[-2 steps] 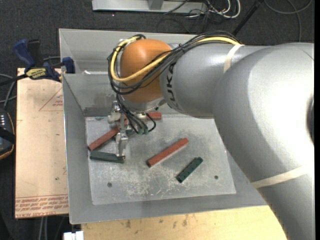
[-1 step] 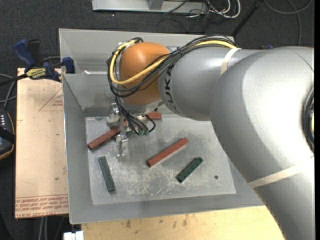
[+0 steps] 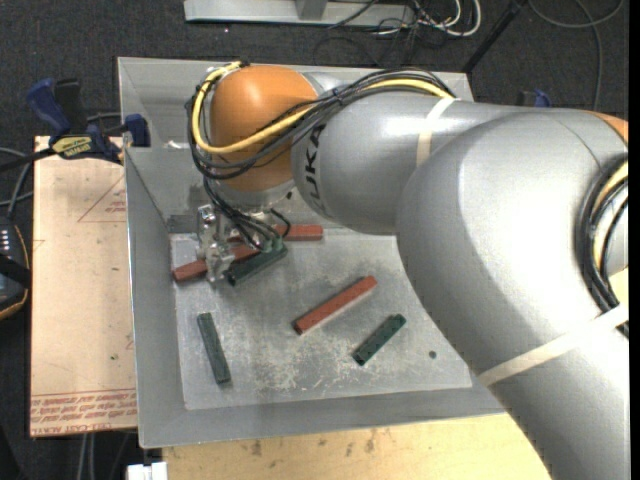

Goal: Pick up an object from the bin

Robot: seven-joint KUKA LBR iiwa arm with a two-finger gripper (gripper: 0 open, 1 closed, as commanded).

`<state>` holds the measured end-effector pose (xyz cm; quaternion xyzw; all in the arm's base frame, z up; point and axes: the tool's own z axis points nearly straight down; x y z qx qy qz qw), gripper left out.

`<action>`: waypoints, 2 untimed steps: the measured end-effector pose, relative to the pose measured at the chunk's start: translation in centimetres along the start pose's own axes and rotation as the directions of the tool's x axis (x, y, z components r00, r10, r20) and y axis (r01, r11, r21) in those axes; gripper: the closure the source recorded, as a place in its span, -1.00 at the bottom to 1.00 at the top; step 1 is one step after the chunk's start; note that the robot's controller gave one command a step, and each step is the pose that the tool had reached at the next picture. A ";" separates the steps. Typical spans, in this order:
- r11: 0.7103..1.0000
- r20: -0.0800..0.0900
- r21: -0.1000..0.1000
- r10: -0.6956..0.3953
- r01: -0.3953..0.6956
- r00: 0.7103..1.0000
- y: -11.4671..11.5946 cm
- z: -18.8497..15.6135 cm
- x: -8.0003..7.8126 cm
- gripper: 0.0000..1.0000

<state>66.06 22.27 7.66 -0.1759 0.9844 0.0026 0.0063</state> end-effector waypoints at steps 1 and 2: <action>1.000 0.000 0.000 0.000 0.000 1.000 0.0 0.0 0.0 1.00; 0.999 -0.008 0.002 0.040 -0.040 0.999 0.9 -14.1 1.4 1.00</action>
Offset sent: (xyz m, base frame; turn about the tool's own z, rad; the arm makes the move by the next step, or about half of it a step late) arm -0.0187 0.0027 0.1396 0.0395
